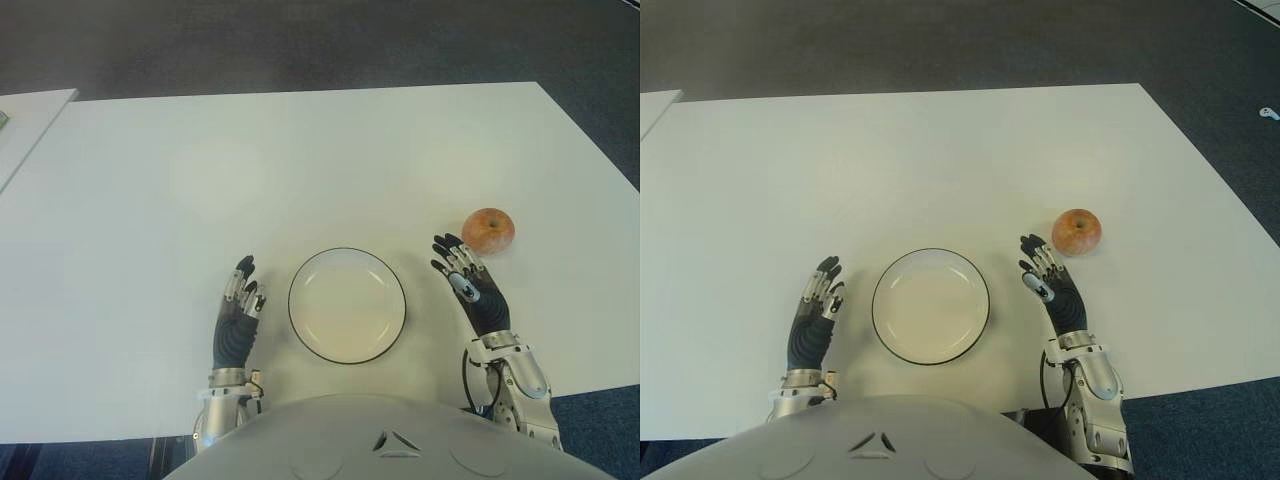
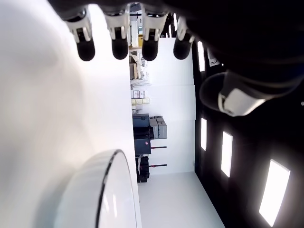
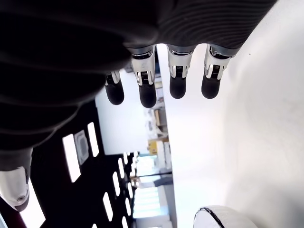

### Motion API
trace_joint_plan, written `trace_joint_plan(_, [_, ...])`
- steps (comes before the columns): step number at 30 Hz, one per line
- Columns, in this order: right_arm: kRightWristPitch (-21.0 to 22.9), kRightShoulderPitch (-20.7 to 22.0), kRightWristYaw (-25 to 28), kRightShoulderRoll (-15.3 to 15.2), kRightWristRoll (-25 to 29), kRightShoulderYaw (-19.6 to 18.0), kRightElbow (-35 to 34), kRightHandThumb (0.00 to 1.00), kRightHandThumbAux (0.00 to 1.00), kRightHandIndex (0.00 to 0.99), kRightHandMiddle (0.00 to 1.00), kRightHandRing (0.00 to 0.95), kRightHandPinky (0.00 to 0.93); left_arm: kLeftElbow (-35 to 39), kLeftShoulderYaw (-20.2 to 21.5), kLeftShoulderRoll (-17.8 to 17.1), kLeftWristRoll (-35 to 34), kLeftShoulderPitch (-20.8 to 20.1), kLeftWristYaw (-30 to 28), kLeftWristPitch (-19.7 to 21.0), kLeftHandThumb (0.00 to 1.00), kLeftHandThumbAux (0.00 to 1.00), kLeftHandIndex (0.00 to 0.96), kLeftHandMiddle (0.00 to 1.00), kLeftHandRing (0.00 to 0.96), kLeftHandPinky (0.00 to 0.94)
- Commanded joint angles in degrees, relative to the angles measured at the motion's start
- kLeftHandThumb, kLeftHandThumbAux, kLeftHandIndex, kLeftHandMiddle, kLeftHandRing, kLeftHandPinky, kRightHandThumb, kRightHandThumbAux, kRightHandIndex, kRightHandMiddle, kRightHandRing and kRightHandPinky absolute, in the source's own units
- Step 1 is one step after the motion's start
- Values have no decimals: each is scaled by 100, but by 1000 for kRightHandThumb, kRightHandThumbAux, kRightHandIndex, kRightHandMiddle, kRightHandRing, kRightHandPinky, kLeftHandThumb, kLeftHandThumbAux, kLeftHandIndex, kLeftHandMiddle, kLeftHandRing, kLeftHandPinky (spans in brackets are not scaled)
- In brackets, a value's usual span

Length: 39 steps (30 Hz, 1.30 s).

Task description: Put the apples into the plate.

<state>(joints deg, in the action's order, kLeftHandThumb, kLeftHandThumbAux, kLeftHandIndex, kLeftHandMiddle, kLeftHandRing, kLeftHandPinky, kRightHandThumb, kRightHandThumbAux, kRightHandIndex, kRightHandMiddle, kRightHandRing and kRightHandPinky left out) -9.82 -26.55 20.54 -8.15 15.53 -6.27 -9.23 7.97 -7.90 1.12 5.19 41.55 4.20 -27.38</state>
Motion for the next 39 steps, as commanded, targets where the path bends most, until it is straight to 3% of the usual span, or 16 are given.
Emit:
trace_joint_plan(1, [-36,-57,-6,-12,-107,57,13,174,553,90,112,37,0,2,-4,-37,-100,16,-94,36,46,428,0,0,0,0])
trace_joint_plan(18, [116,-165,35,10,61,146,-238,129,571,87,101,30,0,5,127,10,-226,-19,-55,11,7,438,0,0,0,0])
trace_joint_plan(23, [306,-197,-141,46,41,262,-932,146,571,81,94,23,0,-1,84,-10,-405,-54,-195,80,10,453,0,0,0,0])
trace_joint_plan(28, [572,26,-595,88,-339,433,-1921,156,600,70,78,14,0,34,53,12,-444,-92,-199,174,21,458,0,0,0,0])
trace_joint_plan(29, [440,55,-616,36,-520,432,-1988,206,577,81,77,14,0,51,44,19,-434,-94,-192,192,24,458,0,0,0,0])
trace_joint_plan(35, [-758,258,-700,-396,-1825,289,-1911,215,600,52,45,1,1,113,19,28,-407,-120,-181,268,36,460,0,0,0,0])
trace_joint_plan(39, [-1780,753,-718,-1318,-2843,-324,-1491,242,570,29,25,0,5,136,32,29,-372,-126,-161,324,40,463,0,0,0,0])
